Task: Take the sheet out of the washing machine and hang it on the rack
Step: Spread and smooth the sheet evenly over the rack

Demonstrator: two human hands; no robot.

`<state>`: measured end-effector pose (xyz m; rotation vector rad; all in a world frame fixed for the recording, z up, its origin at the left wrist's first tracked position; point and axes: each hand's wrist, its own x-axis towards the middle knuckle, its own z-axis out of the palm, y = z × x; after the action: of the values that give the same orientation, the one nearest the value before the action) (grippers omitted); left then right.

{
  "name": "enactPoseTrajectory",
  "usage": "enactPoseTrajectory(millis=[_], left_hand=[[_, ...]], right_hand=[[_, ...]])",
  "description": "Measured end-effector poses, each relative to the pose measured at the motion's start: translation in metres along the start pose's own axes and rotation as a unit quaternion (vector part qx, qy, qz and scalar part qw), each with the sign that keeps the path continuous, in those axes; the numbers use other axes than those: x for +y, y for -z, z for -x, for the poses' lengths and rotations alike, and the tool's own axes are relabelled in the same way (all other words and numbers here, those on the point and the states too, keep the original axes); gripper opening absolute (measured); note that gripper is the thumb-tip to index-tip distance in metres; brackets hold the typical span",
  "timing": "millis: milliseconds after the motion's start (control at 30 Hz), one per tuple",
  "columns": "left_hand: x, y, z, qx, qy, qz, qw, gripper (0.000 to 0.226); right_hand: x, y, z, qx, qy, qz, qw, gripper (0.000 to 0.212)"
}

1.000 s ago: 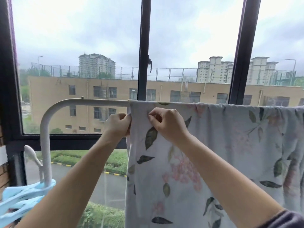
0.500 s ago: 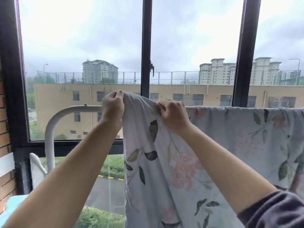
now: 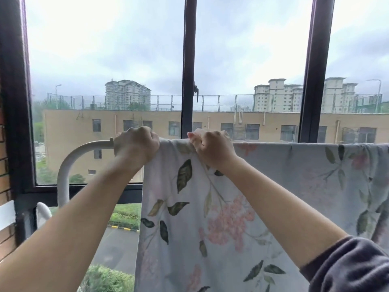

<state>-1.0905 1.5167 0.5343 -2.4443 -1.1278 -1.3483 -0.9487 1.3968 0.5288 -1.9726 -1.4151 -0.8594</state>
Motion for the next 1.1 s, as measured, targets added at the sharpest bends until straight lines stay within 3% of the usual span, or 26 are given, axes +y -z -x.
enactPoseTrajectory(millis=[133, 400, 533, 667, 867, 1100], left_hand=[[-0.001, -0.004, 0.005, 0.018, -0.032, -0.029, 0.999, 0.044], [0.001, -0.003, 0.005, 0.009, -0.039, -0.001, 0.999, 0.037], [-0.004, -0.001, -0.002, -0.003, -0.024, 0.041, 0.999, 0.029], [-0.010, 0.005, -0.012, 0.021, 0.027, 0.151, 0.988, 0.032], [-0.025, 0.031, -0.043, 0.041, 0.233, 0.363, 0.901, 0.029], [-0.033, 0.032, -0.049, -0.042, 0.308, 0.513, 0.800, 0.018]], right_hand=[[0.008, 0.004, 0.001, -0.032, -0.014, -0.016, 0.999, 0.041], [-0.014, 0.004, -0.015, 0.042, -0.016, -0.055, 0.997, 0.033], [-0.019, -0.006, -0.029, -0.042, -0.041, -0.066, 0.996, 0.044], [-0.016, -0.007, -0.027, -0.065, 0.012, -0.110, 0.992, 0.044], [-0.004, 0.011, -0.013, -0.037, 0.067, -0.081, 0.994, 0.038], [0.010, 0.015, -0.013, 0.014, 0.015, -0.057, 0.998, 0.024]])
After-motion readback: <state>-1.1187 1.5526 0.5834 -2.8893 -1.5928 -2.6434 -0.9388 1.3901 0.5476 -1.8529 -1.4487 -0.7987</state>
